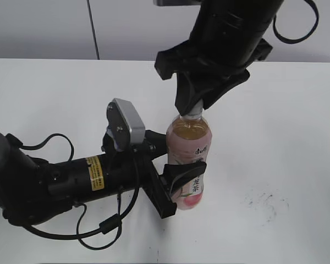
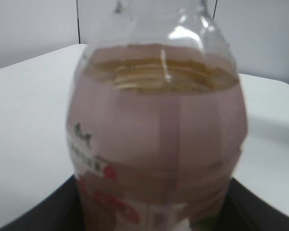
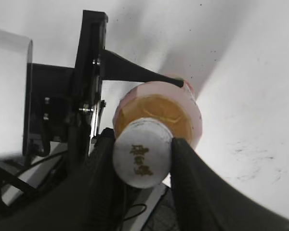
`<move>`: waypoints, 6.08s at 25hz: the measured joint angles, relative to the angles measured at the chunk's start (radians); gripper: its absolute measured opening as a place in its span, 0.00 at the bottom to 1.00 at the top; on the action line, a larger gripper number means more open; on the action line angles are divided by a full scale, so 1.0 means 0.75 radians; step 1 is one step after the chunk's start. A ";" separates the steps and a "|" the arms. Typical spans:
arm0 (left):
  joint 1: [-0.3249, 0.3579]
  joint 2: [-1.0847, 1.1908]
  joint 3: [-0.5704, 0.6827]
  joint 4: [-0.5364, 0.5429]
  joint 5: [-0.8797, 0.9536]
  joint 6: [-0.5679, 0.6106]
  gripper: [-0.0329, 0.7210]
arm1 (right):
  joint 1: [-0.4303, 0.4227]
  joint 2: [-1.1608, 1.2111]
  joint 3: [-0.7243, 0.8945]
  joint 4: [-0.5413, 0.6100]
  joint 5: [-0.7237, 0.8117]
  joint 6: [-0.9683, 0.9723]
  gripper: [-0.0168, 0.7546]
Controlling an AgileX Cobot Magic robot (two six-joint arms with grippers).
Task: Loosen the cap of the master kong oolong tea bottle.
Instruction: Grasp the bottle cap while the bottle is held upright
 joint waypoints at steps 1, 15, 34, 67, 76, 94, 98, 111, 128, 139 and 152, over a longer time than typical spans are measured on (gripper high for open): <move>0.000 0.000 0.000 0.000 0.000 0.000 0.56 | 0.000 0.000 0.000 0.001 0.000 -0.099 0.37; 0.000 0.000 0.000 0.010 0.000 0.010 0.56 | 0.000 -0.006 -0.002 0.017 0.000 -1.741 0.37; 0.000 0.000 0.000 0.003 0.000 0.000 0.56 | 0.000 -0.006 -0.219 0.058 -0.022 -0.126 0.77; 0.000 0.000 0.000 0.001 0.000 0.001 0.56 | 0.000 0.014 -0.025 0.016 -0.004 -1.211 0.37; 0.000 0.000 0.000 0.001 0.000 0.004 0.56 | 0.000 0.014 -0.029 0.017 0.001 -1.607 0.37; 0.000 0.000 0.000 0.001 0.000 0.002 0.56 | 0.000 0.014 -0.130 0.166 -0.012 -1.101 0.78; 0.000 0.000 0.000 0.001 0.000 0.002 0.56 | 0.000 0.014 -0.273 0.109 -0.008 -0.447 0.78; 0.000 0.000 0.000 0.001 0.000 0.001 0.56 | 0.000 0.014 -0.141 -0.015 -0.006 0.254 0.75; -0.001 0.000 0.000 0.001 0.003 0.001 0.56 | 0.001 0.014 -0.016 -0.008 -0.004 -0.083 0.38; -0.001 0.000 0.000 -0.003 0.003 -0.002 0.56 | 0.001 0.010 -0.016 -0.011 -0.003 -1.595 0.38; -0.001 0.000 0.000 -0.010 0.001 -0.008 0.56 | 0.002 0.006 -0.076 -0.008 0.011 -1.719 0.38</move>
